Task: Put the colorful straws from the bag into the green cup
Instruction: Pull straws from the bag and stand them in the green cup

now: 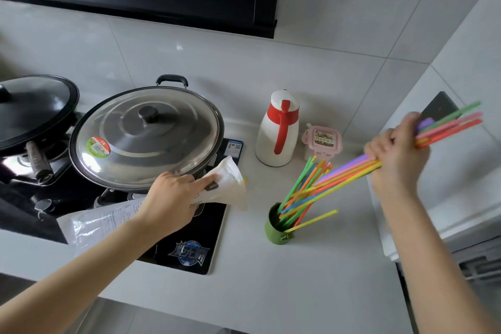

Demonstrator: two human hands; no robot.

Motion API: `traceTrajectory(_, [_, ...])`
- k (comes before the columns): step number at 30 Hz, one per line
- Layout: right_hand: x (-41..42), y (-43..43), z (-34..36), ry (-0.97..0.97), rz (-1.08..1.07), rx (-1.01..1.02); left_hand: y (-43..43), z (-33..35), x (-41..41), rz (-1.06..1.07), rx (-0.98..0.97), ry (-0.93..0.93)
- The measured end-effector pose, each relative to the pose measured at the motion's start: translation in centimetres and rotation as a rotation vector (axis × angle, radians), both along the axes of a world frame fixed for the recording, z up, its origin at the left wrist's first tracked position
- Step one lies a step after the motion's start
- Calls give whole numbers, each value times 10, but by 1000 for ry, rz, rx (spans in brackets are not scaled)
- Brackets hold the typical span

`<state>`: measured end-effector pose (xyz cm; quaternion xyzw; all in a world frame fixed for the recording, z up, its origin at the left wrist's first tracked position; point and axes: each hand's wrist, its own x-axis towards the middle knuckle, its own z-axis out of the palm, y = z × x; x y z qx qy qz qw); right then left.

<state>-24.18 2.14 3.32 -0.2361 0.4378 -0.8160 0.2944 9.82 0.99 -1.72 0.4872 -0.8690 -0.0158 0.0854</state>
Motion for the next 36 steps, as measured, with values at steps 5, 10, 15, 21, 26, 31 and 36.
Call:
traceTrajectory(5, [43,-16,-36,188,149,47,1,-3,-1,-2,-8,-11])
traceTrajectory(10, [60,-17,-72,355,292,166,3,-3,3,7,-16,3])
traceTrajectory(15, [64,-15,-95,598,380,393,5,-1,2,3,-29,-5])
traceTrajectory(21, [52,-20,-75,423,350,276,0,7,-2,-12,-45,-8])
traceTrajectory(26, [46,-18,-62,647,202,308,-4,12,-7,-48,-48,-6])
traceTrajectory(31, [52,-9,-68,1179,198,532,-8,14,-11,-81,-64,-22])
traceTrajectory(36, [55,-3,-75,1754,269,774,-15,14,-15,-123,-91,-24])
